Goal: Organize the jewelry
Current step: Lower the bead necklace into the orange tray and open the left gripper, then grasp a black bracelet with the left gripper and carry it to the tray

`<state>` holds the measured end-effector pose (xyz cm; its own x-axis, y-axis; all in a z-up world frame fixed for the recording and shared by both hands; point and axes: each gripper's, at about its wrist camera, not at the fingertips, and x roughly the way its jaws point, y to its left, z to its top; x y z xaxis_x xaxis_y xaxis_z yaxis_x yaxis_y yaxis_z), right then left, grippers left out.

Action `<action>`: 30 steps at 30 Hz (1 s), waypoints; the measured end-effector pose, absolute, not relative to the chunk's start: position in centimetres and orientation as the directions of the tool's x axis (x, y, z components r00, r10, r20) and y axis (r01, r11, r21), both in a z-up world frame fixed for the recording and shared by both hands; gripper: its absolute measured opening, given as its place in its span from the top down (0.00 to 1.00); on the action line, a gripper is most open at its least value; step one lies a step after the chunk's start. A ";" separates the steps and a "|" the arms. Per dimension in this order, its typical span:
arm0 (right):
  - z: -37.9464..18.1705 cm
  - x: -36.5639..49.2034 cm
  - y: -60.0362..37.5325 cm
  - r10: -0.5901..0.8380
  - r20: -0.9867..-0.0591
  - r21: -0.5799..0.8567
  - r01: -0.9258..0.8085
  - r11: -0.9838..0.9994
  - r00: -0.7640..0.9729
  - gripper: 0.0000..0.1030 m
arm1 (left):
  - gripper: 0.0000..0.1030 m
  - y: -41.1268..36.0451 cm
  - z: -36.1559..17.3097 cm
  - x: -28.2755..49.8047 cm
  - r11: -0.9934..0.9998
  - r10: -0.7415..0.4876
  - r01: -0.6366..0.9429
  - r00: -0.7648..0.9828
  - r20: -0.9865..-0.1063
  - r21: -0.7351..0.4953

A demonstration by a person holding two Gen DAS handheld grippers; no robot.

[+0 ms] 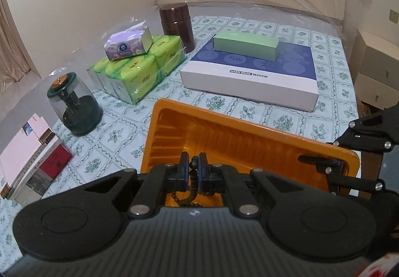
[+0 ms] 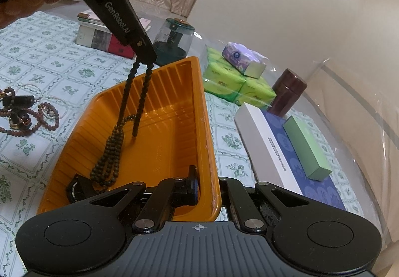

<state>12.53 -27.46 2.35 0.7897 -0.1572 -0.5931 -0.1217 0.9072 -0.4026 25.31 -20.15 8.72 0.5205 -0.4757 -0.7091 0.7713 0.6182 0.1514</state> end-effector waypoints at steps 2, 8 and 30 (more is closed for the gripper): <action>2.3 12.5 -27.5 -0.156 -0.593 -0.401 -0.122 0.908 0.790 0.97 | 0.94 -20.2 8.6 25.4 0.619 -0.475 0.772 0.517 -0.712 0.147; 2.3 12.6 -27.5 -0.158 -0.594 -0.401 -0.120 0.908 0.789 0.97 | 0.88 -19.0 9.3 25.4 0.642 -0.487 0.756 0.529 -0.694 0.126; 2.3 12.3 -27.3 -0.166 -0.593 -0.416 -0.122 0.901 0.788 0.97 | 0.73 2.0 3.0 20.5 0.887 -0.268 0.448 0.698 -0.664 0.113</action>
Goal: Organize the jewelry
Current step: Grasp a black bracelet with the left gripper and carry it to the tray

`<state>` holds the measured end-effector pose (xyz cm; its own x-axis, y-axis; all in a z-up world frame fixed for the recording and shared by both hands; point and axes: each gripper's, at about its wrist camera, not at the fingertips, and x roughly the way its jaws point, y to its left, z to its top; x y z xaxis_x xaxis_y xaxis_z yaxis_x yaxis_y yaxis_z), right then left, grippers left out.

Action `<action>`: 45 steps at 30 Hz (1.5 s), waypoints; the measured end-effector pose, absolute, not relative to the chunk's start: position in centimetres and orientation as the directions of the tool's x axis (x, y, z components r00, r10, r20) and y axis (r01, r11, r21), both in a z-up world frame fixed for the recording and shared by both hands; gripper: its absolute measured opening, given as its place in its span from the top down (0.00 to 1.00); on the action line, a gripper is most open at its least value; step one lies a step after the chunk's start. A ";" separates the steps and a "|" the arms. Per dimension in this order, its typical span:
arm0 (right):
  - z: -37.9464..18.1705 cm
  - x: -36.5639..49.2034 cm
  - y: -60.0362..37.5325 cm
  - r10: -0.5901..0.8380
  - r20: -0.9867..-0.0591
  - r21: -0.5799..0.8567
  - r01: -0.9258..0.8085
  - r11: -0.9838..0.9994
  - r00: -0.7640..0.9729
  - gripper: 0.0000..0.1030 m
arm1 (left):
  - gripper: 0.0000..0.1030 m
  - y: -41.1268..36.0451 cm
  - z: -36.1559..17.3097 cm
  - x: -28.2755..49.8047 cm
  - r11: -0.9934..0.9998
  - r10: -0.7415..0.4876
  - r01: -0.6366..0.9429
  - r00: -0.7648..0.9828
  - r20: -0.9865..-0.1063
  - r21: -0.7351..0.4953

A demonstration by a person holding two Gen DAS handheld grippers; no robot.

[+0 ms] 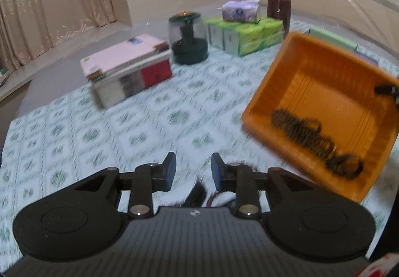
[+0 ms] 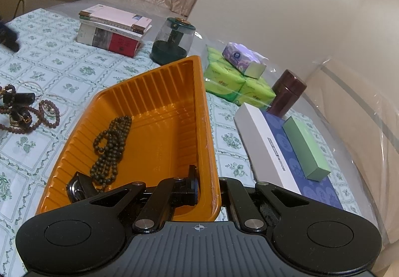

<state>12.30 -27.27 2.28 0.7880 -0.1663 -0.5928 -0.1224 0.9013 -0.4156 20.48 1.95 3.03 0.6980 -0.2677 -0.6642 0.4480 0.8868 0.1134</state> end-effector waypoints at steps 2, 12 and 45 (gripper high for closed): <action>2.3 12.4 -27.3 -0.168 -0.595 -0.414 -0.121 0.902 0.786 0.97 | 0.71 2.4 1.7 19.4 0.884 -0.257 0.450 0.698 -0.669 0.129; 2.2 12.4 -27.2 -0.172 -0.596 -0.419 -0.122 0.900 0.784 0.97 | 0.66 0.5 -3.9 17.9 0.825 -0.248 0.532 0.641 -0.726 0.188; 2.1 12.4 -27.1 -0.179 -0.595 -0.425 -0.118 0.898 0.784 0.97 | 0.92 -1.6 -3.2 19.3 0.817 -0.232 0.537 0.640 -0.732 0.211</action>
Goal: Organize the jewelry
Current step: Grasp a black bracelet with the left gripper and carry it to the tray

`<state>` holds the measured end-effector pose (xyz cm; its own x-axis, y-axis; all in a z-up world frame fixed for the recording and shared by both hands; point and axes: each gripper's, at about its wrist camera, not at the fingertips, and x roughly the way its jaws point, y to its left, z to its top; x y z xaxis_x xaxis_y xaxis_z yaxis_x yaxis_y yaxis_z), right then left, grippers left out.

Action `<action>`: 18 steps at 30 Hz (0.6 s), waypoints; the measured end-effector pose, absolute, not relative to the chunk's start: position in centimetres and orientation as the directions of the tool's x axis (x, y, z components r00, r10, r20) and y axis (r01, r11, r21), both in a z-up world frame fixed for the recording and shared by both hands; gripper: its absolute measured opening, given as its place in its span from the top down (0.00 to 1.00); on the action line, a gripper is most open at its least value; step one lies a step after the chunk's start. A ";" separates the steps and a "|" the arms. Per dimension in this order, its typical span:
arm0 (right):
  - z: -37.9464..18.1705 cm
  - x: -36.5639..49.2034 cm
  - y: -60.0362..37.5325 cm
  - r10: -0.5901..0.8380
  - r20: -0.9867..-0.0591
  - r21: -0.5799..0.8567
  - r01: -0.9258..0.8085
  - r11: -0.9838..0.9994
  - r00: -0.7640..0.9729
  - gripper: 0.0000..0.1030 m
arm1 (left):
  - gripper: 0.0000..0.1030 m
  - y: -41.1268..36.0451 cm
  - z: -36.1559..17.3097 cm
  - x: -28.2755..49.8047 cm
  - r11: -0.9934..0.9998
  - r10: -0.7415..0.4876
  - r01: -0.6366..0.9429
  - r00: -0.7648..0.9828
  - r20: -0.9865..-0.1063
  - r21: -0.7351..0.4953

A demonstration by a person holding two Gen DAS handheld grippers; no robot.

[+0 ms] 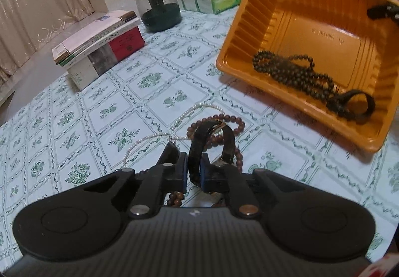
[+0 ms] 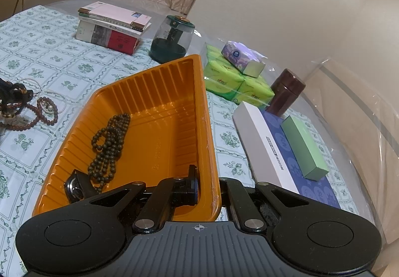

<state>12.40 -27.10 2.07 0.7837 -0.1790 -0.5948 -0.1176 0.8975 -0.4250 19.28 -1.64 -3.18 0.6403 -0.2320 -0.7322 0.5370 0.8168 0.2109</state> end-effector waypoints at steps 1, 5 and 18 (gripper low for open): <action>2.1 12.4 -27.1 -0.179 -0.595 -0.425 -0.118 0.897 0.784 0.97 | 0.92 -1.7 -3.0 19.2 0.818 -0.235 0.536 0.643 -0.729 0.210; 2.1 12.4 -27.1 -0.179 -0.595 -0.425 -0.118 0.898 0.784 0.97 | 0.92 -2.0 -2.3 18.9 0.819 -0.245 0.537 0.647 -0.722 0.203; 2.1 12.4 -27.1 -0.179 -0.595 -0.424 -0.117 0.898 0.784 0.97 | 0.92 -5.6 -0.3 17.4 0.800 -0.408 0.598 0.599 -0.689 0.046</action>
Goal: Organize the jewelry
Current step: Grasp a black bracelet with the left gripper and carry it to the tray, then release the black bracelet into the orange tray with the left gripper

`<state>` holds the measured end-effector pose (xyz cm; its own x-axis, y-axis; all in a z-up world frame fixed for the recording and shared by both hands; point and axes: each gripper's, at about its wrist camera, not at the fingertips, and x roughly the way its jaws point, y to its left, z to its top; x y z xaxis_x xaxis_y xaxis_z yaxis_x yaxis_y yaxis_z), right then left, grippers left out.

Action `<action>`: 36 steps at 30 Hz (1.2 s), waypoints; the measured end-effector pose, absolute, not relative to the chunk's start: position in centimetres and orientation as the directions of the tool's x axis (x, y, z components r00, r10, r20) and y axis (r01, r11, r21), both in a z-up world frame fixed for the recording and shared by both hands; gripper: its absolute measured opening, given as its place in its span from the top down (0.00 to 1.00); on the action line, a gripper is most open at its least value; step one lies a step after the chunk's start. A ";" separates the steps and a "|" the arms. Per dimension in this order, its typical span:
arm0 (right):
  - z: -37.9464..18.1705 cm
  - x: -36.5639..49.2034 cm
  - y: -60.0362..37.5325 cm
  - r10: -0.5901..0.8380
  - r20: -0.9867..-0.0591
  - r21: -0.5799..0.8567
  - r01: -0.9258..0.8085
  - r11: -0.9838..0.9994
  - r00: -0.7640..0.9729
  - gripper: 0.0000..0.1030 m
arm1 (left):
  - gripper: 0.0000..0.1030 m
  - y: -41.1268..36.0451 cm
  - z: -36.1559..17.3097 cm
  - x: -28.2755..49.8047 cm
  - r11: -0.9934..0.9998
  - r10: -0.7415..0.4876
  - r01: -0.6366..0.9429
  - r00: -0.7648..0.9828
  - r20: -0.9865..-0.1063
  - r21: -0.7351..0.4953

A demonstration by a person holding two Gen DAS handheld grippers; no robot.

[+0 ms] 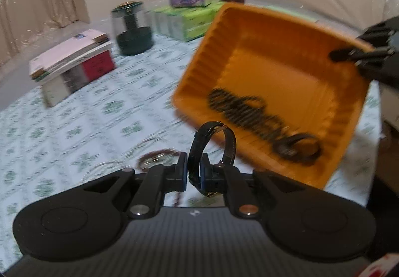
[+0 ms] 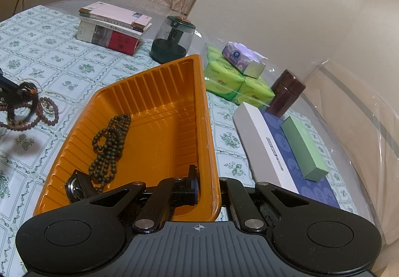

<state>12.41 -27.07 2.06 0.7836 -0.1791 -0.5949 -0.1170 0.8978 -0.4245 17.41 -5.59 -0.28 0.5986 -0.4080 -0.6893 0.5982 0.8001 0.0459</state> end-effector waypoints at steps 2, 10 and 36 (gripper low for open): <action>2.1 12.4 -27.1 -0.178 -0.595 -0.424 -0.118 0.898 0.784 0.97 | 0.92 -6.6 -0.1 17.2 0.792 -0.437 0.611 0.585 -0.684 0.016; 2.2 12.4 -27.0 -0.177 -0.595 -0.424 -0.119 0.898 0.784 0.97 | 0.92 -10.1 -0.8 17.3 0.783 -0.502 0.616 0.545 -0.672 -0.086; 2.3 12.4 -27.3 -0.169 -0.596 -0.414 -0.120 0.902 0.785 0.97 | 0.59 -12.5 -1.7 18.2 0.794 -0.544 0.586 0.565 -0.620 -0.162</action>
<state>12.40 -27.34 2.31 0.7847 -0.1691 -0.5964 -0.1201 0.9023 -0.4140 18.23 -12.55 -1.65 0.5653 -0.5440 -0.6201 0.5863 0.7938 -0.1619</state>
